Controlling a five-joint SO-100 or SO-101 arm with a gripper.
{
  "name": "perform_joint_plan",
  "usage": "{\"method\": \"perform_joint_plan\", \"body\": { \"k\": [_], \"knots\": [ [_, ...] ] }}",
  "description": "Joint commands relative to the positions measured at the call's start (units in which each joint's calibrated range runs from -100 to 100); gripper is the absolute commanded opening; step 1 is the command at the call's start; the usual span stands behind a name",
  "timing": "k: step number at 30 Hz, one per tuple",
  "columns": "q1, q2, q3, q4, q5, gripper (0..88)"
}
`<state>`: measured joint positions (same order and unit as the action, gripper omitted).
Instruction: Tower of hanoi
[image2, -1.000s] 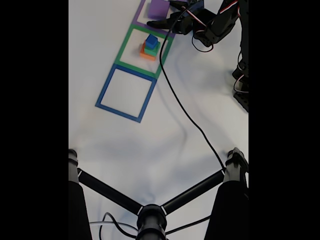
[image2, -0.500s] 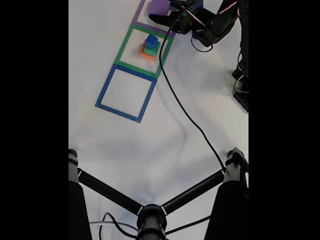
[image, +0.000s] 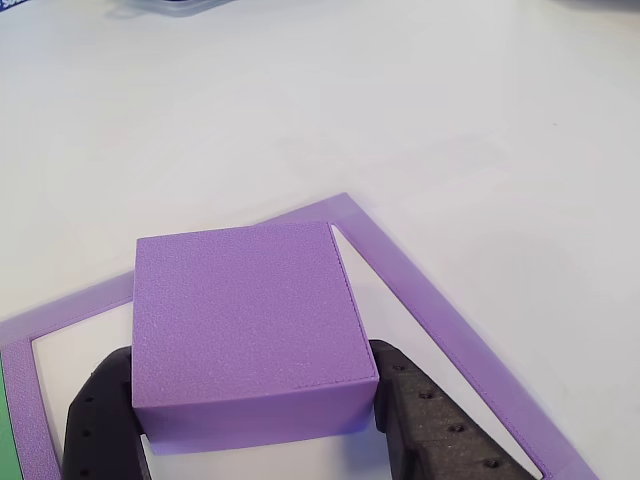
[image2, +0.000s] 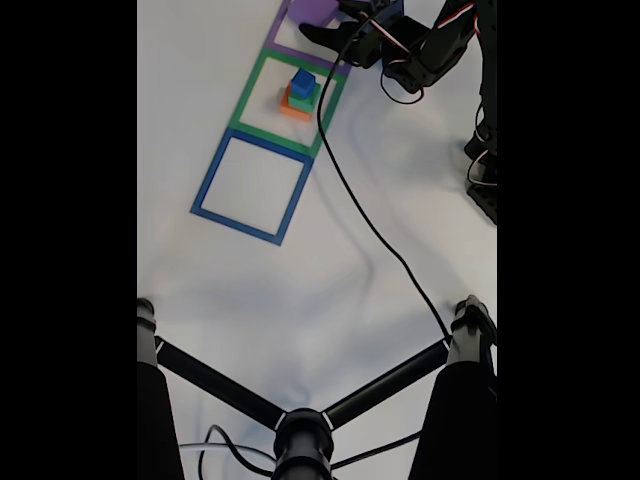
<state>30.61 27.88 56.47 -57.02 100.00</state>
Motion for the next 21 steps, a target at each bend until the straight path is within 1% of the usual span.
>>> {"method": "perform_joint_plan", "body": {
  "k": [1,7,13,18,21],
  "knots": [
    [-1.1,-4.4,-0.6,2.9,0.0,19.5],
    [-1.7,-12.0,1.1,10.2,0.0,19.0],
    [-2.0,-22.7,0.6,22.3,0.0,18.5],
    [-2.5,-33.7,-3.9,38.8,0.0,18.4],
    [-2.7,-40.2,-10.3,53.1,0.0,18.3]
  ]
}}
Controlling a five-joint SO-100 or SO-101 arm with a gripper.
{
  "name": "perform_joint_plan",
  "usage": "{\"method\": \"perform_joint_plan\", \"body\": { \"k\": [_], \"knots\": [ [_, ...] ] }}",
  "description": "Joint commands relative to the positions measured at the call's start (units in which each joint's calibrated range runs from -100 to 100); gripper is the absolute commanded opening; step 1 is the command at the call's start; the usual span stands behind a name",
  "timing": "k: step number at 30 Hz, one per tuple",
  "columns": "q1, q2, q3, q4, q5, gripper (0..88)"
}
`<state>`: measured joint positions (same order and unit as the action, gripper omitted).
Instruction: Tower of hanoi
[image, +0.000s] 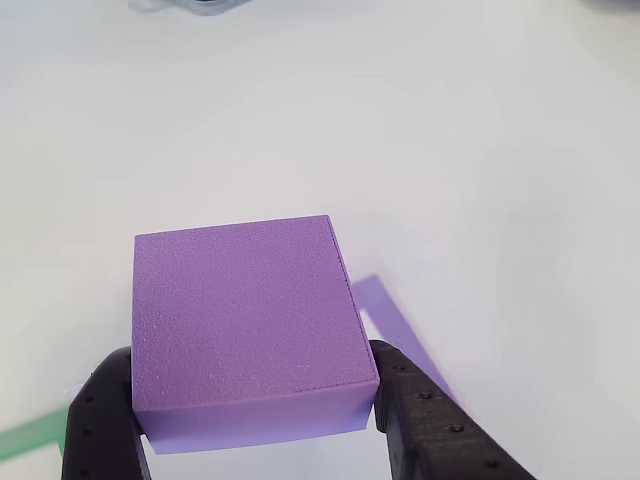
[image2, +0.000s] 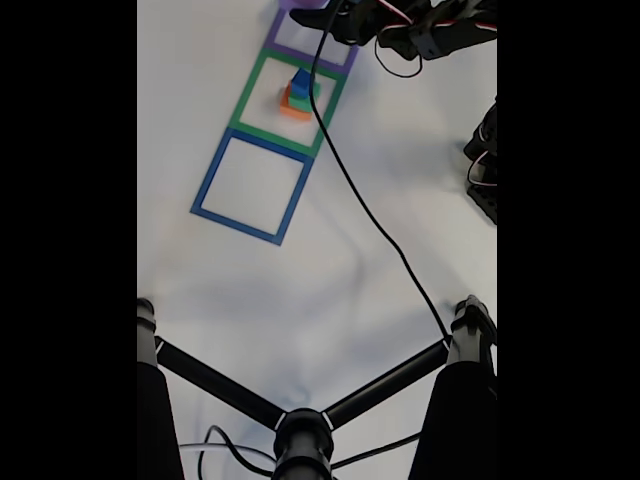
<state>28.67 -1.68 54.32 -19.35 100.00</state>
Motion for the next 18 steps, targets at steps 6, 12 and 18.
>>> {"method": "perform_joint_plan", "body": {
  "k": [6,12,18],
  "knots": [
    [-2.7,-19.4,-28.3,46.7,0.0,18.0],
    [-8.9,-22.9,-52.6,74.3,0.0,17.7],
    [-17.2,-25.2,-68.5,89.8,0.0,17.7]
  ]
}}
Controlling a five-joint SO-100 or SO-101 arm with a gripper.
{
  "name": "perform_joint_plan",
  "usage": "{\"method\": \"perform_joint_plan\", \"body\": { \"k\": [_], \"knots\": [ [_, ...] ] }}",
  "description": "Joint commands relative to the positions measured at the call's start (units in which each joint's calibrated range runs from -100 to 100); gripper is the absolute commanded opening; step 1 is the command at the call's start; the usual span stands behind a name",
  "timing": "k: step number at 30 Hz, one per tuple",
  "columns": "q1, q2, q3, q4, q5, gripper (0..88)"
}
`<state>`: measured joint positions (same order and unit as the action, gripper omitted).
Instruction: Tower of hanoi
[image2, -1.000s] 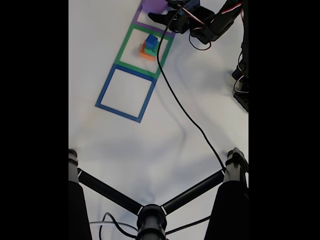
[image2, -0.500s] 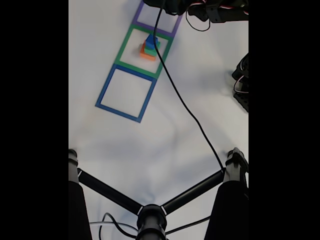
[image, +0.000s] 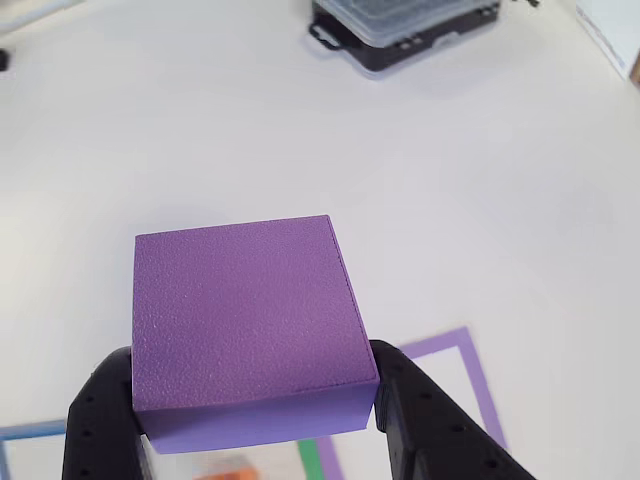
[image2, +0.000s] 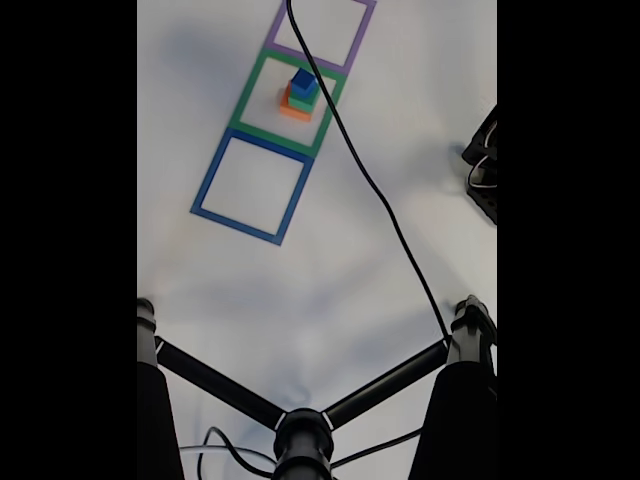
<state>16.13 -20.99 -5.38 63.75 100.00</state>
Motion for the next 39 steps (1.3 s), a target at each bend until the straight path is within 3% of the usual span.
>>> {"method": "perform_joint_plan", "body": {
  "k": [1,9,17,26,39],
  "knots": [
    [-6.0,-7.0,-8.8,7.5,0.0,17.7],
    [-16.5,-15.9,-4.1,9.6,0.0,17.6],
    [-25.1,-24.0,11.4,1.2,0.0,16.9],
    [-28.4,-28.8,38.1,-19.4,0.0,17.2],
    [-31.6,-18.4,69.2,-62.2,0.0,16.7]
  ]
}}
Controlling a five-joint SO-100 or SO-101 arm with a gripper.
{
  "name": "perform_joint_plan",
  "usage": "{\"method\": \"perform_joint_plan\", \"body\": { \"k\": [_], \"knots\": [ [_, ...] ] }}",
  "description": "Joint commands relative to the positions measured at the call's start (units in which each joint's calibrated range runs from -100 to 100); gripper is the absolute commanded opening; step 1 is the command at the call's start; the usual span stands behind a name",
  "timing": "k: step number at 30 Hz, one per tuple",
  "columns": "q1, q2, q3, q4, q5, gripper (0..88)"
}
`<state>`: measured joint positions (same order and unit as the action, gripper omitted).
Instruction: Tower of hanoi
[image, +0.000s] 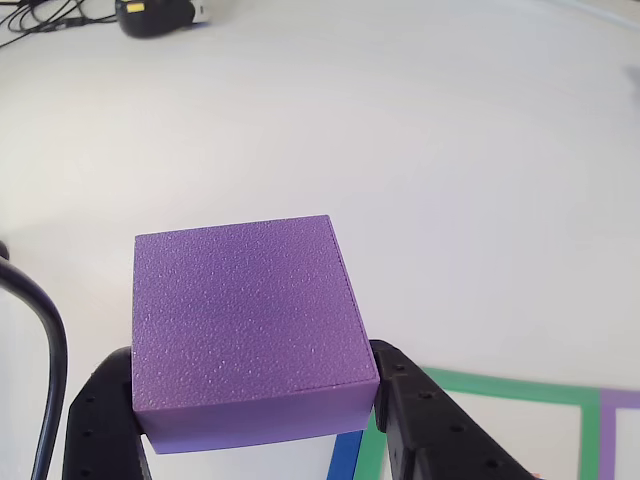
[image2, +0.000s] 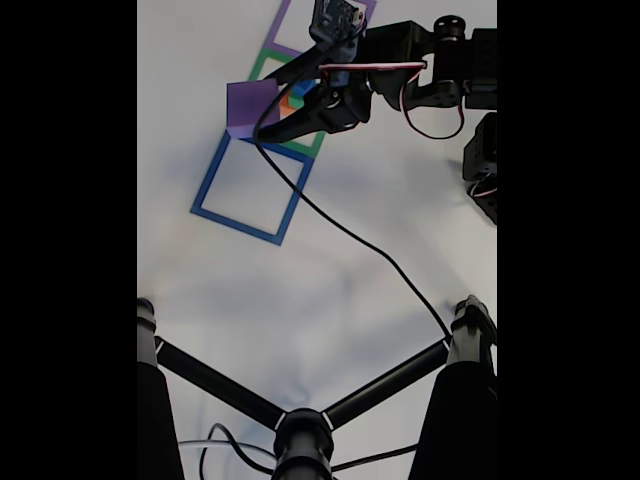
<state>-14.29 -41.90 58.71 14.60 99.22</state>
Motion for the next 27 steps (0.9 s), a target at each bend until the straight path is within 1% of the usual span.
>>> {"method": "perform_joint_plan", "body": {
  "k": [1,7,13,19,27],
  "knots": [
    [-1.3,3.8,6.9,-15.6,0.8,16.7],
    [-3.5,8.4,17.8,-30.3,0.8,16.1],
    [-6.1,13.5,23.5,-39.0,0.8,16.1],
    [-7.1,24.0,22.8,-48.9,0.8,16.8],
    [-5.7,42.3,15.1,-60.3,0.8,17.0]
  ]
}}
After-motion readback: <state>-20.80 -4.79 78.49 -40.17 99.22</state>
